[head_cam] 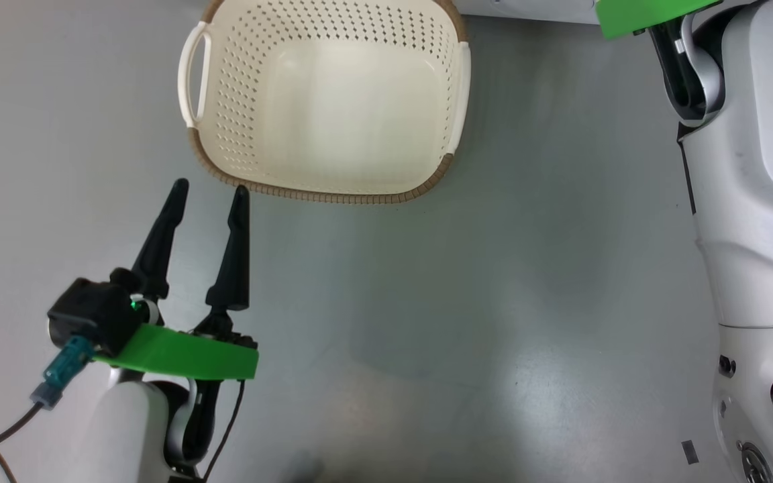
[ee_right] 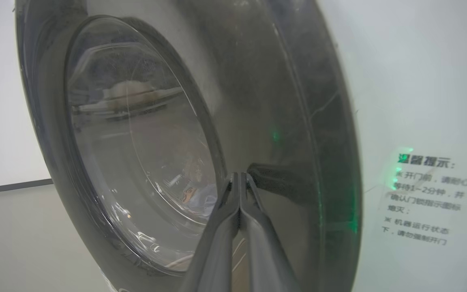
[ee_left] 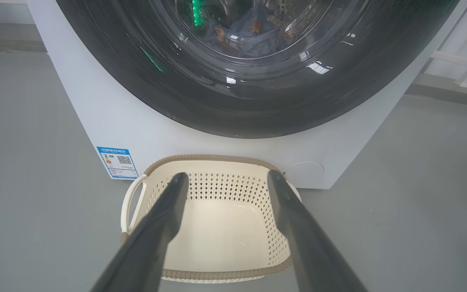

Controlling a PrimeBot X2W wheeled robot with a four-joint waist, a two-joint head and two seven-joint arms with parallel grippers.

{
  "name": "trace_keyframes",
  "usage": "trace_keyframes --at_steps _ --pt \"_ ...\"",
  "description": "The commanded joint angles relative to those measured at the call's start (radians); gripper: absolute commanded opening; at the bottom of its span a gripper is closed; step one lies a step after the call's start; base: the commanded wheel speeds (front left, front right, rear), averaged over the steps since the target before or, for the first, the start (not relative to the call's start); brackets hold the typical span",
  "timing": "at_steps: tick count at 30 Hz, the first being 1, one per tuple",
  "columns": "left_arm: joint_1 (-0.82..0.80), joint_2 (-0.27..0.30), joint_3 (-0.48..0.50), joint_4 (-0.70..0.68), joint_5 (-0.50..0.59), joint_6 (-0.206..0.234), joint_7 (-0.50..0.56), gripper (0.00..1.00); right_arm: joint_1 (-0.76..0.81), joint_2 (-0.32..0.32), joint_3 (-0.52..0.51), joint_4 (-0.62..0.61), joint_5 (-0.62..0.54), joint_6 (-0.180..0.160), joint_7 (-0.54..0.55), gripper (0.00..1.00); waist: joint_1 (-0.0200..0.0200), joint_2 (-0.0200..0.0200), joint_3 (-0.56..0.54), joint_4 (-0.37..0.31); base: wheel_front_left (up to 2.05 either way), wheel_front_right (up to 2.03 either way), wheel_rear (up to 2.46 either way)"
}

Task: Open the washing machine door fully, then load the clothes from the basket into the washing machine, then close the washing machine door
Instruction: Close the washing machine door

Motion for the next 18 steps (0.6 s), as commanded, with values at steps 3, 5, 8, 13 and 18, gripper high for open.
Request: trace_keyframes --at_steps 3,5,8,13,18 --pt "-0.004 0.025 0.029 -0.024 -0.003 -0.002 -0.006 1.0 -0.04 0.018 -0.009 -0.018 -0.003 -0.007 -0.003 0.0 0.0 0.0 0.001 -0.003 0.0 0.0 0.0" --pt "-0.005 0.025 0.03 -0.023 -0.003 -0.002 -0.006 1.0 -0.034 0.019 -0.007 -0.02 0.0 -0.007 -0.003 0.0 0.0 0.0 -0.002 -0.006 0.0 0.0 0.0" --pt "-0.003 0.025 0.034 -0.019 -0.003 -0.002 -0.006 1.0 -0.004 0.022 0.019 -0.02 0.018 -0.007 -0.003 0.0 0.0 0.0 -0.017 -0.012 0.0 0.0 0.0" --pt "0.004 0.027 0.046 -0.016 0.0 -0.002 -0.006 1.0 0.068 0.015 0.068 -0.034 0.06 -0.007 -0.003 0.0 0.0 0.0 -0.05 -0.022 0.0 0.0 0.0" --pt "0.015 0.031 0.061 -0.015 0.003 -0.002 -0.006 1.0 0.162 0.007 0.099 -0.055 0.111 -0.007 -0.003 0.0 0.0 0.0 -0.086 -0.039 0.0 0.0 0.0"
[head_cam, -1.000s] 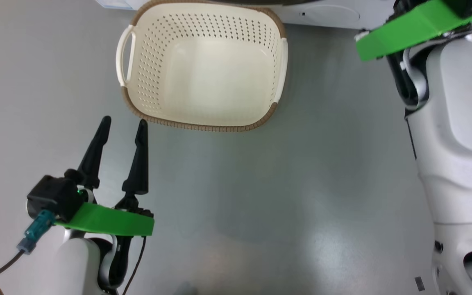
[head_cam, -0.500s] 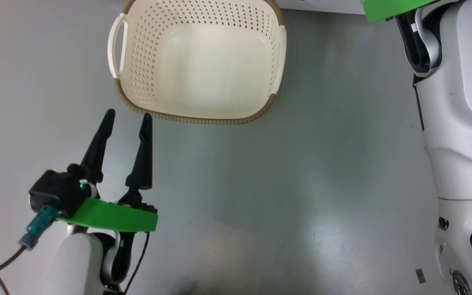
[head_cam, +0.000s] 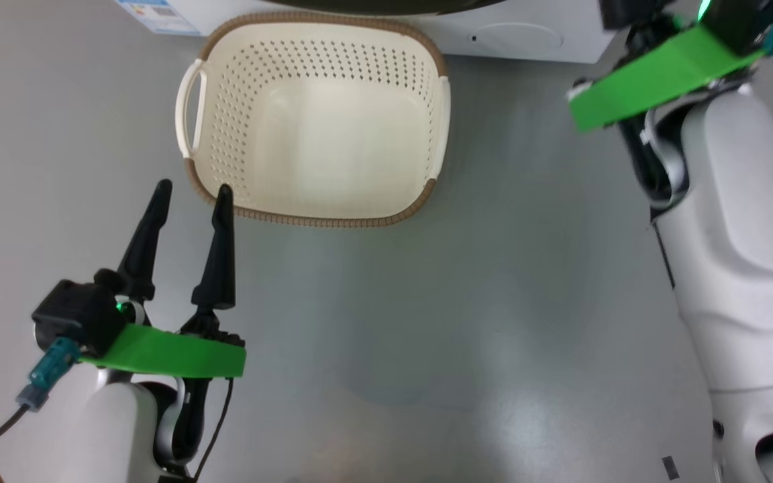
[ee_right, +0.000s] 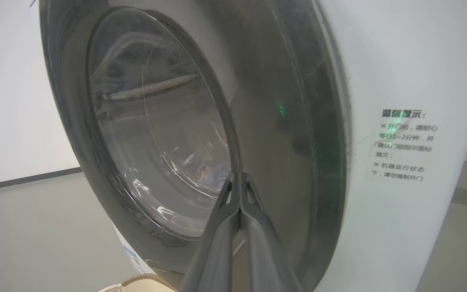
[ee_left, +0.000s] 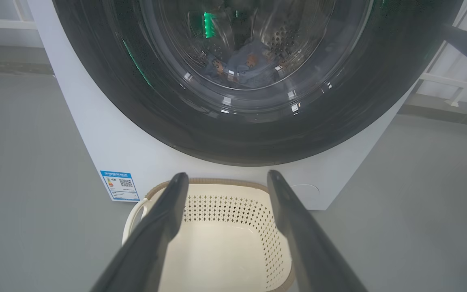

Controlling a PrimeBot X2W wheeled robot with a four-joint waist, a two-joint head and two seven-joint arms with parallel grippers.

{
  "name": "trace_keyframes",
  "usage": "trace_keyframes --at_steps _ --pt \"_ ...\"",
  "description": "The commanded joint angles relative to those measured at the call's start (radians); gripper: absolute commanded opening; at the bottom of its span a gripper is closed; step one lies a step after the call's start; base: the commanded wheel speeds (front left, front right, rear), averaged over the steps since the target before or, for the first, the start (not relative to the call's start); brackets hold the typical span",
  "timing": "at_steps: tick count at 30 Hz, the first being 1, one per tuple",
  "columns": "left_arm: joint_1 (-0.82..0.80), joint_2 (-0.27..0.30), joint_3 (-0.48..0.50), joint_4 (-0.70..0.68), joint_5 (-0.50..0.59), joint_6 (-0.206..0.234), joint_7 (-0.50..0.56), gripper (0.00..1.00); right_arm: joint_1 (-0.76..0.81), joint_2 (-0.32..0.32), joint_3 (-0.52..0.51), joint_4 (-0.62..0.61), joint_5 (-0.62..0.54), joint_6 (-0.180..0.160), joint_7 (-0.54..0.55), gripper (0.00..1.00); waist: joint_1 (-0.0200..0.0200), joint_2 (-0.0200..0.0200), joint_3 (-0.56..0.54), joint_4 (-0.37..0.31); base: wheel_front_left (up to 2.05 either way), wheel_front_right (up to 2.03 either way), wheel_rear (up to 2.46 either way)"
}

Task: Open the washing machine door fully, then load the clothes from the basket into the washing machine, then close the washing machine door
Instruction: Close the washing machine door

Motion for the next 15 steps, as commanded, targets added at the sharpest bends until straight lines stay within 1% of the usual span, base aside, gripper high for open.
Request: trace_keyframes --at_steps 1,3,6,8,10,12,15 --pt "0.016 0.03 0.041 -0.018 0.003 -0.002 -0.006 1.0 0.045 0.027 0.027 -0.037 0.013 -0.006 -0.003 0.0 0.0 0.0 -0.024 -0.016 0.0 0.0 0.0" --pt "0.02 0.033 0.044 -0.018 0.004 -0.002 -0.006 1.0 0.081 0.011 0.055 -0.053 0.001 -0.006 -0.003 0.0 0.0 0.0 -0.037 -0.025 0.0 0.0 0.0" --pt "0.027 0.039 0.052 -0.021 0.008 -0.002 -0.006 1.0 0.141 0.008 0.064 -0.078 0.007 -0.006 -0.003 0.0 0.0 0.0 -0.058 -0.038 0.0 0.0 0.0" --pt "0.037 0.044 0.057 -0.019 0.013 -0.002 -0.006 1.0 0.203 0.014 0.058 -0.097 0.016 -0.006 -0.003 0.0 0.0 0.0 -0.083 -0.05 0.0 0.0 0.0" --pt "0.041 0.045 0.058 -0.018 0.014 -0.002 -0.006 1.0 0.225 0.017 0.054 -0.104 0.018 -0.006 -0.003 0.0 0.0 0.0 -0.092 -0.054 0.0 0.0 0.0" --pt "0.054 0.049 0.065 -0.018 0.018 -0.002 -0.006 1.0 0.288 0.026 0.048 -0.125 0.023 -0.006 -0.003 0.0 0.0 0.0 -0.118 -0.066 0.0 0.0 0.0" --pt "0.068 0.05 0.07 -0.02 0.023 -0.002 -0.006 1.0 0.342 0.031 0.042 -0.139 0.022 -0.006 -0.003 0.0 0.0 0.0 -0.142 -0.074 0.0 0.0 0.0"
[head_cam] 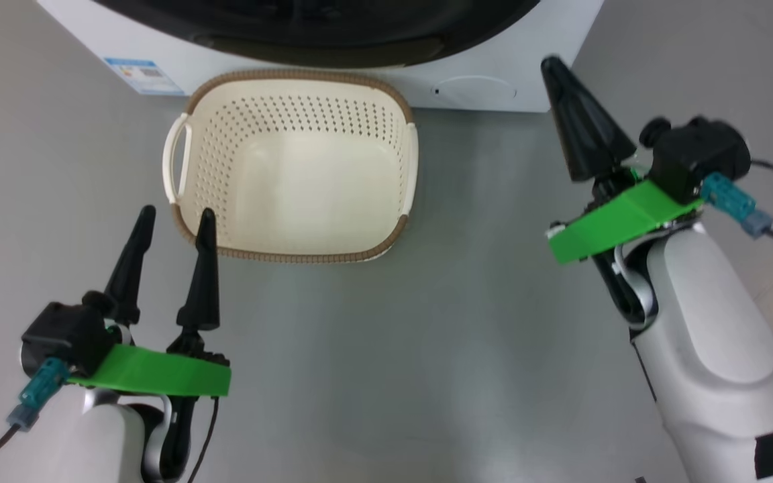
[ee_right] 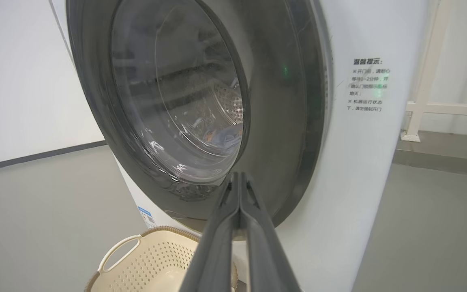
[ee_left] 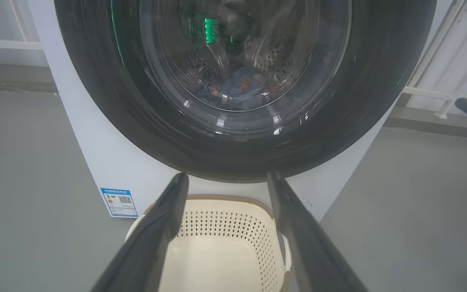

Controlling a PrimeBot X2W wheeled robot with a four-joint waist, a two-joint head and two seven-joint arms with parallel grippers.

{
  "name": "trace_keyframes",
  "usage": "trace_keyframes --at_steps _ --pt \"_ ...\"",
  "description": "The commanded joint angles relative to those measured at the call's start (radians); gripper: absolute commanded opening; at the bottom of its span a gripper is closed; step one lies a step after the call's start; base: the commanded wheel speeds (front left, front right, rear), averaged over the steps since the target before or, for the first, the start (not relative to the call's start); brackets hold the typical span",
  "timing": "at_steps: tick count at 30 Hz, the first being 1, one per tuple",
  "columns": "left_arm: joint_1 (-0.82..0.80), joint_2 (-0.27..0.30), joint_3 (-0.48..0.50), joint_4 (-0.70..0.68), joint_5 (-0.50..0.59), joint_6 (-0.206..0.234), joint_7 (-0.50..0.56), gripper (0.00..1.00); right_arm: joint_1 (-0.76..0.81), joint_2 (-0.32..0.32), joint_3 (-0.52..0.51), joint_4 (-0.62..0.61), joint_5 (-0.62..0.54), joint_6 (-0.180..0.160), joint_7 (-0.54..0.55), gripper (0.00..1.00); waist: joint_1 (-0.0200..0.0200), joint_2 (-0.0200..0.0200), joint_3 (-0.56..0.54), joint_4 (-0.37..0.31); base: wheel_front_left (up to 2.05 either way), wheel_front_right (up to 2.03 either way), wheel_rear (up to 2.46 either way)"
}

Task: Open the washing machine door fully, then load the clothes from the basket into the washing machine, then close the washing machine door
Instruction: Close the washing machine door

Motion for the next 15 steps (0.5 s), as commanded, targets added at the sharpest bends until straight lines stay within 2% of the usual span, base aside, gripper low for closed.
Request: trace_keyframes --at_steps 1,6,7,8,9,10,15 --pt "0.02 0.034 0.04 -0.023 0.016 -0.002 -0.006 1.0 0.039 0.028 0.012 -0.035 0.007 -0.006 -0.003 0.0 -0.0001 0.0 -0.034 -0.02 0.0 0.0 0.0" --pt "0.047 0.03 0.074 -0.017 0.035 -0.002 -0.006 1.0 0.105 0.031 -0.01 -0.055 0.004 -0.006 -0.003 0.0 -0.0001 0.0 -0.079 -0.035 0.0 0.0 0.0" --pt "0.053 0.028 0.079 -0.015 0.039 -0.002 -0.006 1.0 0.118 0.03 -0.014 -0.056 0.0 -0.006 -0.003 0.29 -0.0001 0.0 -0.089 -0.038 0.0 0.0 0.0" --pt "0.058 0.027 0.082 -0.013 0.041 -0.002 -0.006 1.0 0.129 0.028 -0.016 -0.057 -0.003 -0.006 -0.003 0.46 -0.0001 0.0 -0.099 -0.041 0.0 0.0 0.0" --pt "0.064 0.026 0.084 -0.01 0.044 -0.002 -0.006 1.0 0.139 0.027 -0.018 -0.057 -0.003 -0.006 -0.003 0.85 -0.0001 0.0 -0.109 -0.044 0.0 0.0 0.0" --pt "0.069 0.025 0.086 -0.007 0.045 -0.002 -0.006 1.0 0.149 0.027 -0.021 -0.058 0.0 -0.006 -0.003 1.0 -0.0001 0.0 -0.119 -0.047 0.0 0.0 0.0" --pt "0.095 0.022 0.1 -0.002 0.047 -0.002 -0.006 1.0 0.194 0.028 -0.039 -0.069 -0.003 -0.006 -0.003 1.0 -0.0001 0.0 -0.161 -0.059 0.0 0.0 0.0"
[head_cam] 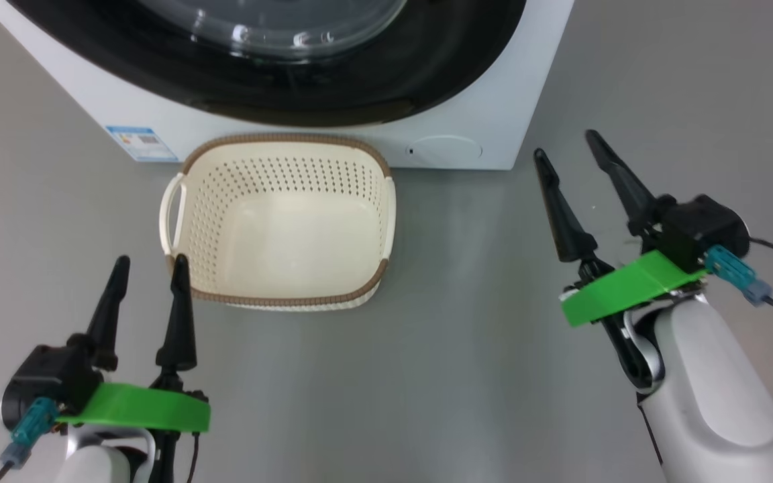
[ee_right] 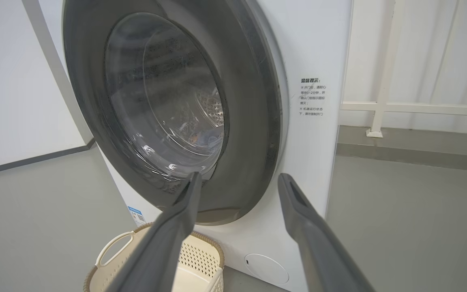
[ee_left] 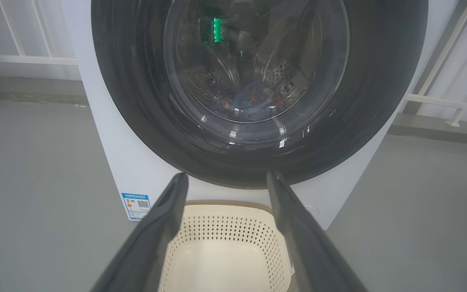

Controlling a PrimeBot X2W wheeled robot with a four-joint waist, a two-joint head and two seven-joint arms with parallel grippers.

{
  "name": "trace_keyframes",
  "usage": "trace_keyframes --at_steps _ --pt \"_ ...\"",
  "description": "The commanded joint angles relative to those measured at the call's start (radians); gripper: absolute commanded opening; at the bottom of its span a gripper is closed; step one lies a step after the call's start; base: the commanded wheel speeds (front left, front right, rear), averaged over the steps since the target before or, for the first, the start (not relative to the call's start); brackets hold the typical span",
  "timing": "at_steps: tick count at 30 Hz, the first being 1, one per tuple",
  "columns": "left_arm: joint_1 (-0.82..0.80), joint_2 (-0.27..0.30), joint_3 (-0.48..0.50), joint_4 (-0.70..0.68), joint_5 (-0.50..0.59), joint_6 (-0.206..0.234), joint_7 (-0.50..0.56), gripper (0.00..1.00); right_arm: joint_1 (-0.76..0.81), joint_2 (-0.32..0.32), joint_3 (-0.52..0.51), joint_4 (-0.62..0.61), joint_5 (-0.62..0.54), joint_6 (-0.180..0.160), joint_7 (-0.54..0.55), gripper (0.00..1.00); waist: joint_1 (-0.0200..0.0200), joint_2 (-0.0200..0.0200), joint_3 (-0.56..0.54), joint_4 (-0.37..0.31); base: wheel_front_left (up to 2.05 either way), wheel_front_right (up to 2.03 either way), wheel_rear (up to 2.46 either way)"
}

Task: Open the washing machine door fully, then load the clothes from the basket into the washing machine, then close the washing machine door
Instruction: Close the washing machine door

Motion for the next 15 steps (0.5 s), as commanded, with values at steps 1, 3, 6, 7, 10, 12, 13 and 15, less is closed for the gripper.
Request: trace_keyframes --at_steps 1,3,6,7,10,12,13,15 --pt "0.008 0.022 0.038 -0.019 0.013 -0.002 -0.006 1.0 0.026 0.015 0.007 -0.033 -0.002 -0.006 -0.003 1.0 0.0 0.0 -0.035 -0.017 0.0 0.0 0.0" --pt "0.02 0.02 0.044 -0.02 0.017 -0.002 -0.006 1.0 0.06 0.021 -0.025 -0.048 0.001 -0.006 -0.003 1.0 0.0 0.0 -0.052 -0.022 0.0 0.0 0.0" --pt "0.035 0.018 0.049 -0.021 0.026 -0.002 -0.006 1.0 0.119 0.026 -0.052 -0.07 -0.001 -0.006 -0.003 1.0 0.0 0.0 -0.073 -0.029 0.0 0.0 0.0" --pt "0.04 0.017 0.051 -0.021 0.028 -0.002 -0.006 1.0 0.138 0.027 -0.059 -0.076 -0.003 -0.006 -0.003 1.0 0.0 0.0 -0.079 -0.032 0.0 0.0 0.0" --pt "0.054 0.017 0.057 -0.024 0.037 -0.002 -0.006 1.0 0.193 0.027 -0.085 -0.098 -0.004 -0.006 -0.003 1.0 0.0 0.0 -0.098 -0.041 0.0 0.0 0.0" --pt "0.064 0.017 0.061 -0.026 0.041 -0.002 -0.006 1.0 0.229 0.025 -0.099 -0.114 -0.005 -0.006 -0.003 1.0 0.0 0.0 -0.109 -0.046 0.0 0.0 0.0" --pt "0.07 0.017 0.064 -0.028 0.043 -0.002 -0.006 1.0 0.245 0.023 -0.104 -0.122 -0.007 -0.006 -0.003 1.0 0.0 0.0 -0.114 -0.049 0.0 0.0 0.0" --pt "0.081 0.016 0.069 -0.031 0.045 -0.002 -0.006 1.0 0.274 0.019 -0.113 -0.136 -0.008 -0.006 -0.003 1.0 0.0 0.0 -0.123 -0.056 0.0 0.0 0.0"
